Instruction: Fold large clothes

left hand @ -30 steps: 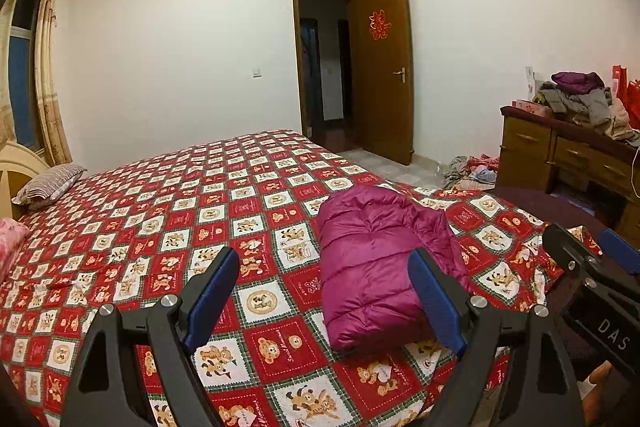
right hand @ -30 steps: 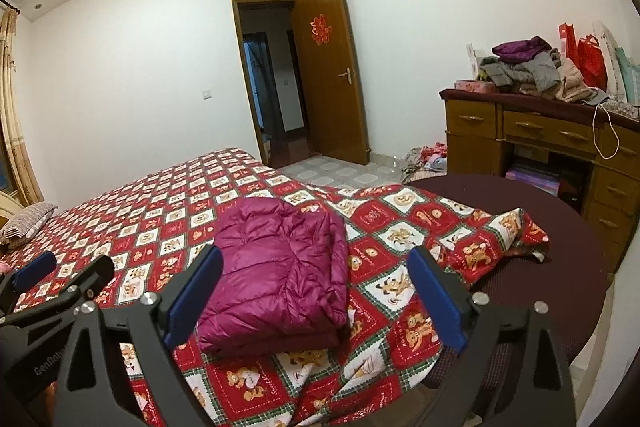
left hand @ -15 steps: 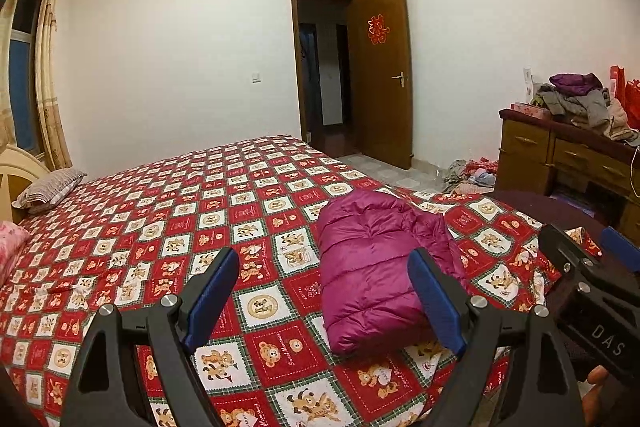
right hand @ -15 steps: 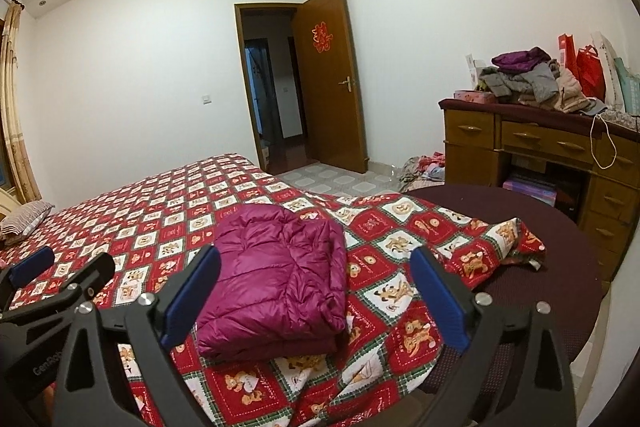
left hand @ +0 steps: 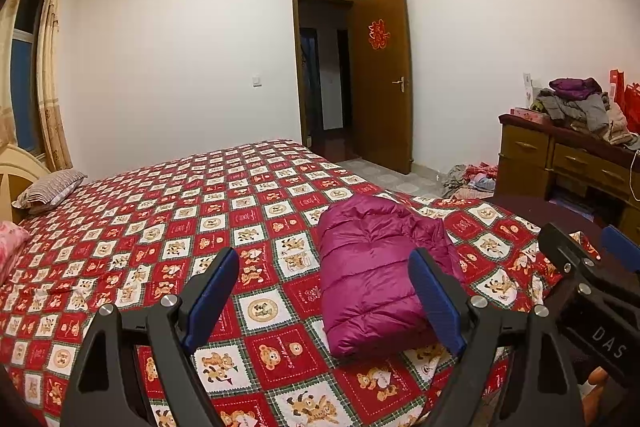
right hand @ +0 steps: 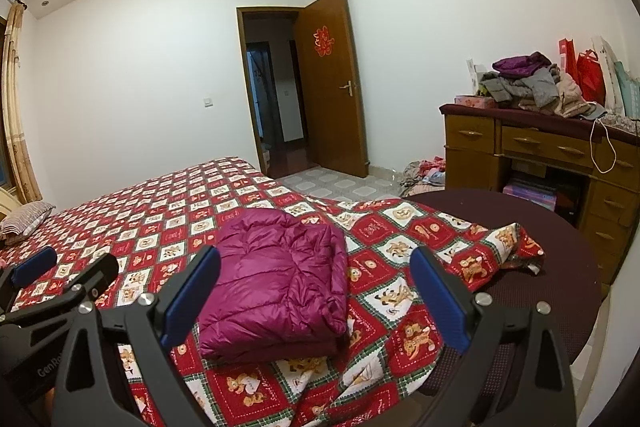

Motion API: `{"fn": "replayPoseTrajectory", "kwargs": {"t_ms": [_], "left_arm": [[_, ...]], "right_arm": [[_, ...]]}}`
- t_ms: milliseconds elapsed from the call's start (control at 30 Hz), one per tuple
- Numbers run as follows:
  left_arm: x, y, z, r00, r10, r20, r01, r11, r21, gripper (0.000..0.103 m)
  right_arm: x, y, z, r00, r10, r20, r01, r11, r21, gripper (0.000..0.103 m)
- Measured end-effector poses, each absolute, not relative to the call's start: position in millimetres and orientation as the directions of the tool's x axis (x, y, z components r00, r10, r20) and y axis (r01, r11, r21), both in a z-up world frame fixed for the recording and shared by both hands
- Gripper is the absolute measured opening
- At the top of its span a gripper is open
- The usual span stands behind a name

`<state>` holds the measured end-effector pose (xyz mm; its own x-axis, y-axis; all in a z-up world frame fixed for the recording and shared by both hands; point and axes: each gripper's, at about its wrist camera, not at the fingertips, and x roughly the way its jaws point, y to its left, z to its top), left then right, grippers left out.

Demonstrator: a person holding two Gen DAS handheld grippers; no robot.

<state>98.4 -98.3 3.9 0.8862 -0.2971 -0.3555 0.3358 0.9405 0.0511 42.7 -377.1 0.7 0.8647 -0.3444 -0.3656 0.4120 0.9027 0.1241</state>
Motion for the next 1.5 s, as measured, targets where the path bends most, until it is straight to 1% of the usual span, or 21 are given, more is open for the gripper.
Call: {"fn": "replayPoseTrajectory", "kwargs": {"t_ms": [1167, 1367, 1500], "left_arm": [[93, -90, 17, 0.910, -0.306, -0.279, 0.334, 0.940, 0.061, 0.089], [91, -86, 24, 0.918, -0.315, -0.240, 0.337, 0.940, 0.054, 0.090], [88, -86, 26, 0.925, -0.313, -0.215, 0.334, 0.940, 0.068, 0.093]], "right_arm": [[38, -378, 11, 0.871, -0.363, -0.332, 0.418, 0.902, 0.110, 0.098], [38, -378, 10, 0.871, -0.363, -0.332, 0.418, 0.902, 0.109, 0.098], [38, -378, 10, 0.870, -0.363, -0.333, 0.418, 0.902, 0.108, 0.098]]}}
